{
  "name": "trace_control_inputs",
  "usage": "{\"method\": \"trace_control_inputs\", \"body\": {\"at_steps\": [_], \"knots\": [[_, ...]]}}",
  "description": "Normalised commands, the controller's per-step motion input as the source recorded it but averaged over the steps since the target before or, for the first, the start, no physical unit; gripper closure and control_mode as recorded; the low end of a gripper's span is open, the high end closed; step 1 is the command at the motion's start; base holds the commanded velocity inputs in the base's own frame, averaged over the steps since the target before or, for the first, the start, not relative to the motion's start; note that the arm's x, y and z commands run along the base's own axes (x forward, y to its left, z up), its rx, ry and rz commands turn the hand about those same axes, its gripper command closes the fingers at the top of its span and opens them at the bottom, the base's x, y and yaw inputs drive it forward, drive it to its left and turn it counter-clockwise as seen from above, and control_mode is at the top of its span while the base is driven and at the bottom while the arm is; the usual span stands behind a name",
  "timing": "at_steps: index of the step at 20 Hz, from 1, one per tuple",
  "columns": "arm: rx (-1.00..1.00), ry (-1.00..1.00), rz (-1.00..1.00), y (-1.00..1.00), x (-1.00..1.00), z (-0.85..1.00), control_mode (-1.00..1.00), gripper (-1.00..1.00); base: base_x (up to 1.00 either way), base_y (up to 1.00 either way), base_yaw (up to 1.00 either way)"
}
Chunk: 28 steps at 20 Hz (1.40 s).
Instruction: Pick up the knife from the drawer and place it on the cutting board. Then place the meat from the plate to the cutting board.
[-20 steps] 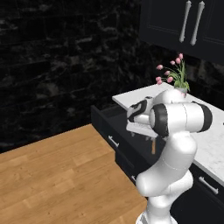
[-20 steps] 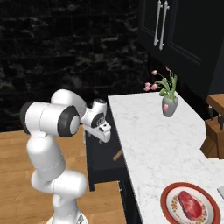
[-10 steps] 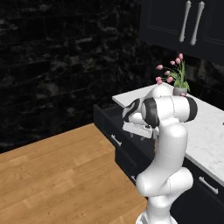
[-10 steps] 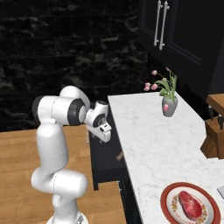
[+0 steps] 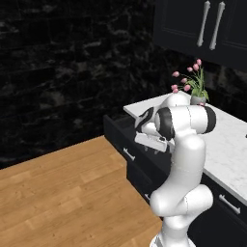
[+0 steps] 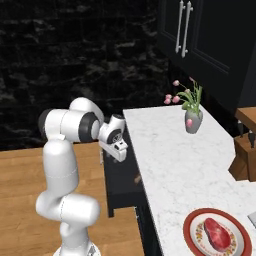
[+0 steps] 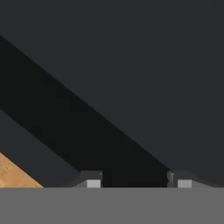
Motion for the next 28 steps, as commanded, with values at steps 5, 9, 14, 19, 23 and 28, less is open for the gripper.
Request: {"method": "trace_control_inputs", "body": {"at_steps": [5,9,14,19,23,28], "knots": [[0.1,0.02,0.0,0.67,0.0,-0.38,-1.0,-1.0,0.0,0.0,0.0],[0.09,0.04,0.0,0.85,0.0,-0.42,-1.0,-1.0,0.0,0.0,0.0],[0.05,0.08,0.0,1.0,0.0,-0.49,-1.0,-1.0,0.0,0.0,0.0],[0.03,0.08,0.0,0.98,0.08,-0.38,-1.0,-1.0,0.0,0.0,0.0],[0.0,0.0,0.0,0.6,0.04,0.0,-1.0,-1.0,0.0,0.0,0.0],[0.01,0.0,0.0,-0.19,0.0,0.18,-1.0,-1.0,0.0,0.0,0.0]]}}
